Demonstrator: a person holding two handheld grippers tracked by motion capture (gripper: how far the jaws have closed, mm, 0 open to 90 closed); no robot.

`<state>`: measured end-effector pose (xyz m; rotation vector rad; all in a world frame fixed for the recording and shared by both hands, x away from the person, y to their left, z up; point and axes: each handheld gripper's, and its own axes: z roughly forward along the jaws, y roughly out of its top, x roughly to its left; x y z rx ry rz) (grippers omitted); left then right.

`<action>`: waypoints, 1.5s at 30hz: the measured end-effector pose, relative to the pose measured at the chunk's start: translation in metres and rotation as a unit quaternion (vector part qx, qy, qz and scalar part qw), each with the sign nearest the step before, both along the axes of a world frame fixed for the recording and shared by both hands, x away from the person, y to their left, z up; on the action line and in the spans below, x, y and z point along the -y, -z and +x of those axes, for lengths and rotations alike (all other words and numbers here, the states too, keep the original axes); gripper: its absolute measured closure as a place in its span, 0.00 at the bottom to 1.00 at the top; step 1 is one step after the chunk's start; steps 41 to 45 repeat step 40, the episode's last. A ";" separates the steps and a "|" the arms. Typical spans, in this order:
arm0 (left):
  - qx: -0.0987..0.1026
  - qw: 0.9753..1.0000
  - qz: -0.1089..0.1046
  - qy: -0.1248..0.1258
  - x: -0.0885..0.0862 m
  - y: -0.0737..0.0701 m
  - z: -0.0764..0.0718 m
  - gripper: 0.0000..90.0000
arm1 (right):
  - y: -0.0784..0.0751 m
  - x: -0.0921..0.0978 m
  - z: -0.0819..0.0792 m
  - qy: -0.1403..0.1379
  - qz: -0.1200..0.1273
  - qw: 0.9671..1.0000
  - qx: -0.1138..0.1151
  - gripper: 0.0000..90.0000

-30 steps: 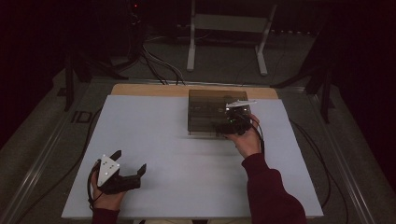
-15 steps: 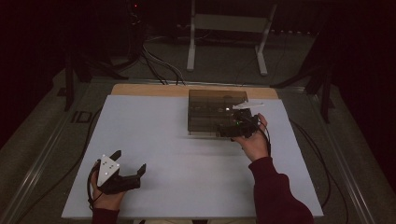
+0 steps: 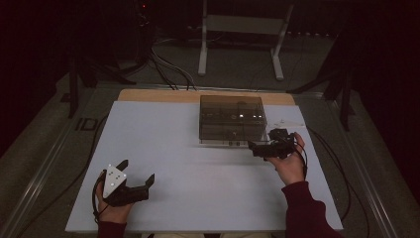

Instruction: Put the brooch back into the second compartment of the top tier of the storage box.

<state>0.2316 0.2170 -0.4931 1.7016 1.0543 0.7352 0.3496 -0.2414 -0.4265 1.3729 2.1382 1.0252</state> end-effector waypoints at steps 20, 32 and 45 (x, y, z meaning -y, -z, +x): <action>-0.001 1.000 -0.023 -0.005 -0.007 -0.001 0.001 0.01 | 0.032 0.054 -0.060 0.021 0.023 0.997 0.066 0.00; 0.007 0.999 -0.051 -0.005 -0.012 -0.005 0.000 0.01 | 0.049 0.072 -0.088 0.031 0.072 0.989 0.127 0.00; 0.008 0.998 -0.056 -0.004 -0.013 -0.006 0.000 0.01 | 0.056 0.071 -0.096 0.033 0.066 0.989 0.128 0.00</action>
